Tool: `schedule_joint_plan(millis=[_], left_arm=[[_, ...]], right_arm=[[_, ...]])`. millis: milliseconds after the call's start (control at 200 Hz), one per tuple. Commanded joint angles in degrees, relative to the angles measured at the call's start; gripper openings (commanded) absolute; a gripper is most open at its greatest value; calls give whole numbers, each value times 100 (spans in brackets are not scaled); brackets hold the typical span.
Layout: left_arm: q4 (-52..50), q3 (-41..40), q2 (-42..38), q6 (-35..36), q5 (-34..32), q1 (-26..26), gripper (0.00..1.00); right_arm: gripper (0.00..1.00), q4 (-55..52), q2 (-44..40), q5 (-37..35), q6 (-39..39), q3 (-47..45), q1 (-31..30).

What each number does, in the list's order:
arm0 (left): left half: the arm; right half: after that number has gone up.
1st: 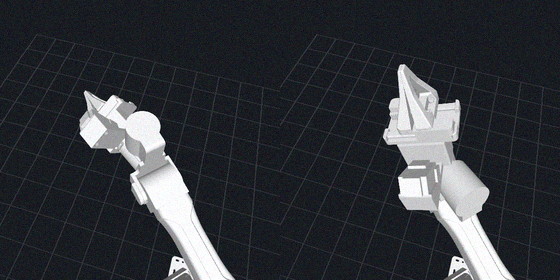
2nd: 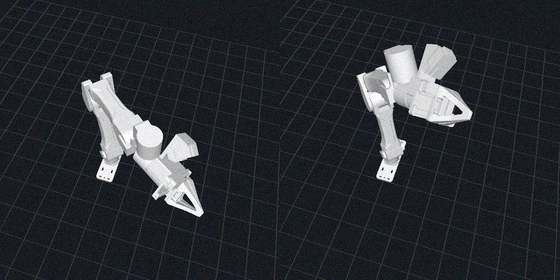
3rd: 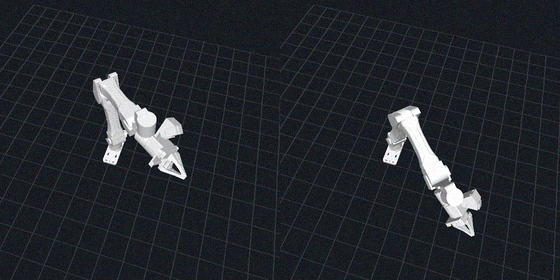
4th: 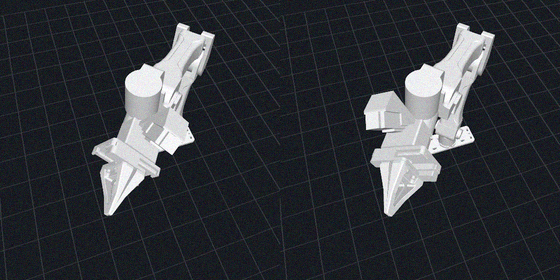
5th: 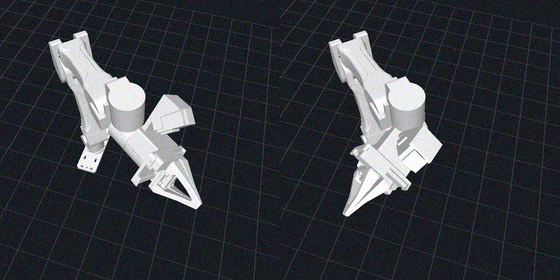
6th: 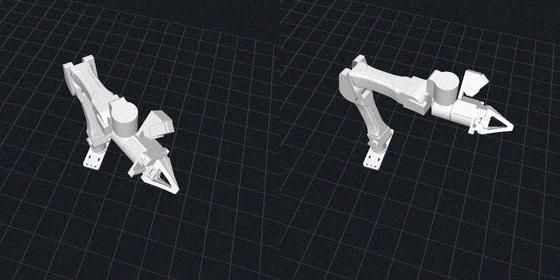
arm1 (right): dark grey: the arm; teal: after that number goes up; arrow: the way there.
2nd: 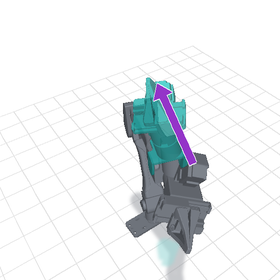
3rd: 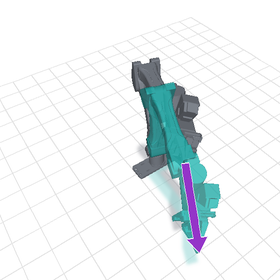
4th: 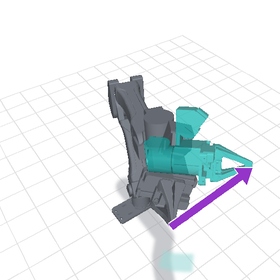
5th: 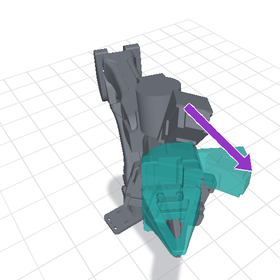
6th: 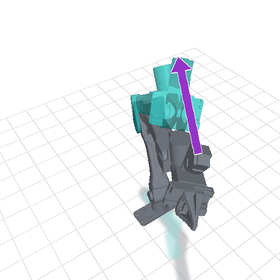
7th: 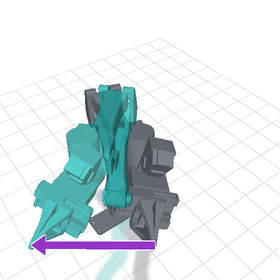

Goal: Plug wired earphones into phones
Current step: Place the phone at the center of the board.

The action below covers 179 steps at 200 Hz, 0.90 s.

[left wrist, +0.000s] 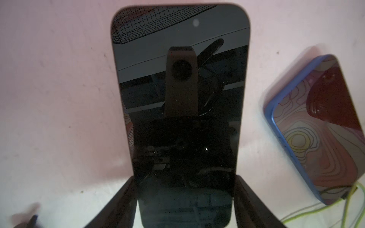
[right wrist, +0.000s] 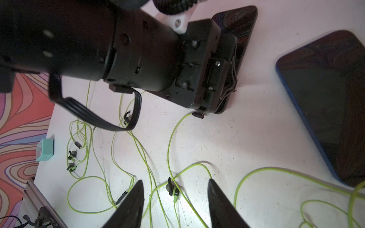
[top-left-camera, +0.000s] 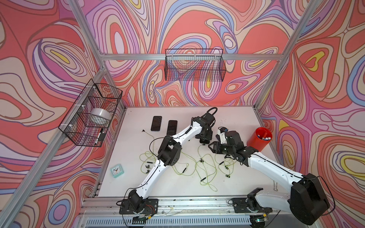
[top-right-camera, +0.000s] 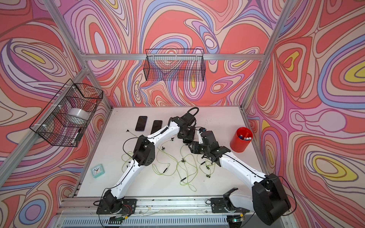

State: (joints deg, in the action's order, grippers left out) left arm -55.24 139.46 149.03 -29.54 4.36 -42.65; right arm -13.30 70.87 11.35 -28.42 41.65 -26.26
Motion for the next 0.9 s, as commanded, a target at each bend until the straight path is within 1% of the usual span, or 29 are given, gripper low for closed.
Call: schedule_joint_plan(millis=[0, 25, 55, 130, 235, 310, 391, 461, 506, 561, 656, 771, 831, 891], left_arm=[[6, 41, -108, 400, -111, 13, 74], [66, -21, -160, 449, -112, 12, 79], [127, -97, -226, 523, -106, 11, 87], [333, -325, -419, 667, -46, 12, 99], [561, -544, -643, 819, 72, 20, 100], [541, -539, -789, 982, 146, 30, 100], [445, -676, -1153, 1331, -120, 80, 100], [590, -1229, -1706, 1827, -284, 229, 100], [818, -1790, -2120, 2140, -257, 381, 97], [1156, -2485, -2571, 2553, -115, 645, 90], [1551, -3352, -3026, 2987, 138, 1121, 85], [1541, -3601, -2990, 3235, 491, 1629, 74], [1466, -3578, -2832, 3438, 447, 1756, 69], [1376, -3469, -2644, 3718, 359, 1793, 66]], right_arm=[[52, 5, -88, -84, -32, -43, 26], [52, -6, -90, -83, -32, -36, 26], [52, -31, -99, -96, -27, -34, 28], [52, -75, -100, -98, -31, -11, 33], [52, -120, -102, -80, -27, -8, 25], [52, -220, -112, -89, -15, 45, 27], [52, -373, -175, -135, 19, 94, 25], [52, -508, -264, -214, 64, 98, 28], [52, -563, -316, -260, 89, 88, 31], [51, -549, -320, -283, 92, 31, 30], [51, -473, -215, -237, 53, -12, 31], [50, -432, -131, -144, 5, 27, 26], [50, -460, -155, -172, 4, 35, 30], [49, -533, -170, -241, 20, 44, 27]])
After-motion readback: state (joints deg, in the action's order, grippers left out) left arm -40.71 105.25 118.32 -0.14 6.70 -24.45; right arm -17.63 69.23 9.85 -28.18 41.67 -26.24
